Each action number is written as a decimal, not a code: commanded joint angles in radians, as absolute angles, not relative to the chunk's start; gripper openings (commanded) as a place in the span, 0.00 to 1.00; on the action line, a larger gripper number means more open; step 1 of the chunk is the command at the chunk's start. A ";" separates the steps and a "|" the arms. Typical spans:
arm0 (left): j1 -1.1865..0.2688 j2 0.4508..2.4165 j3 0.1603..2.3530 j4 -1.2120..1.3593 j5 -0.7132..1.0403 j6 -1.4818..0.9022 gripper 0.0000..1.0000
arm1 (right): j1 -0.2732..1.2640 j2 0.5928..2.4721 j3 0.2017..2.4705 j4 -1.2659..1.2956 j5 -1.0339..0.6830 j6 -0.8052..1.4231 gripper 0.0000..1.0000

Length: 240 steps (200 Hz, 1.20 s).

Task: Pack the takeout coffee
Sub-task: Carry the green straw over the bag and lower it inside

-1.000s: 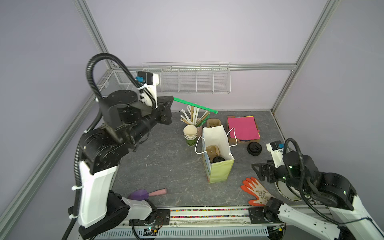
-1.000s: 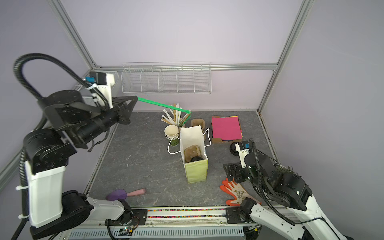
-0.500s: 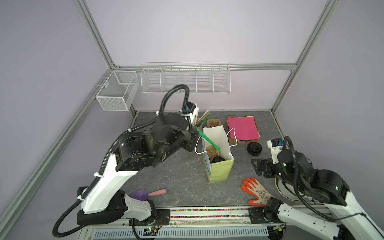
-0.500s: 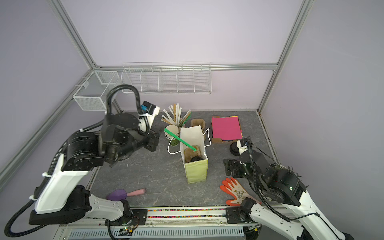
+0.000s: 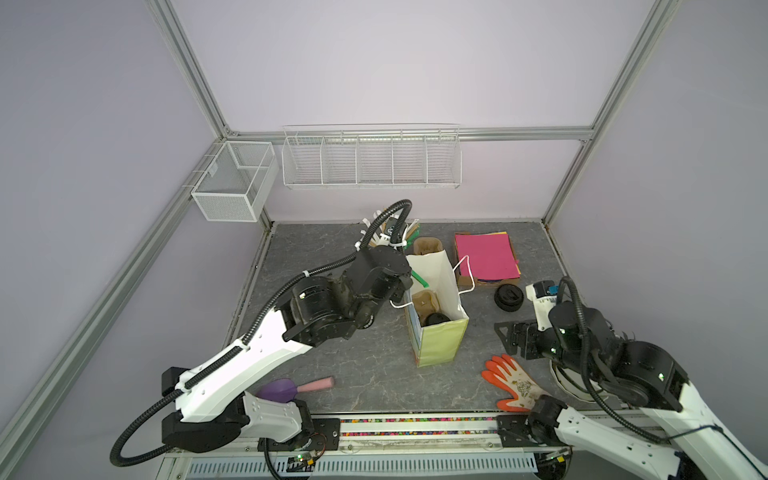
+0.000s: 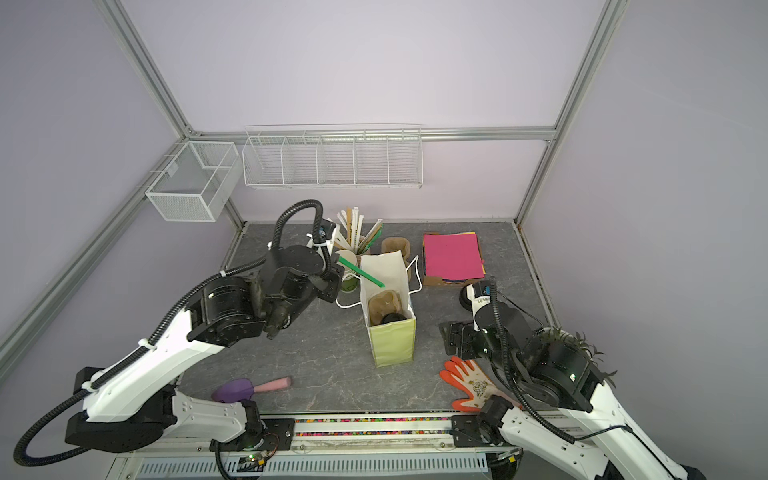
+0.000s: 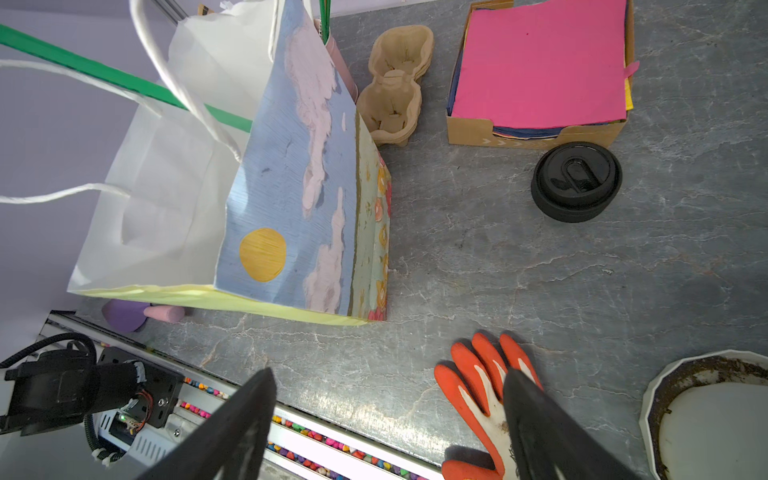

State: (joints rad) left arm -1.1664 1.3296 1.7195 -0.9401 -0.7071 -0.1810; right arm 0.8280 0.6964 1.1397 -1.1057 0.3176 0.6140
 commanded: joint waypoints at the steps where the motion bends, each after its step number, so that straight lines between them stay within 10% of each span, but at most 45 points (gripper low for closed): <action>1: -1.172 1.368 1.658 -0.838 -0.803 -0.130 0.00 | 0.825 0.684 1.123 -1.081 0.302 0.628 0.88; 32: -1.170 1.406 1.589 -0.755 -0.762 -0.116 0.00 | 0.825 0.690 1.111 -1.074 0.311 0.619 0.88; 91: -1.170 1.392 1.715 -0.754 -0.623 -0.101 0.78 | 0.820 0.795 1.151 -1.061 0.383 0.637 0.88; 169: -1.094 1.075 1.575 -0.832 -0.660 -0.135 1.00 | 0.442 1.109 1.271 -0.923 0.156 0.560 0.88; 240: -1.053 0.706 1.112 -0.835 -0.807 -0.199 0.99 | 0.239 1.625 1.490 -0.817 0.194 0.552 0.91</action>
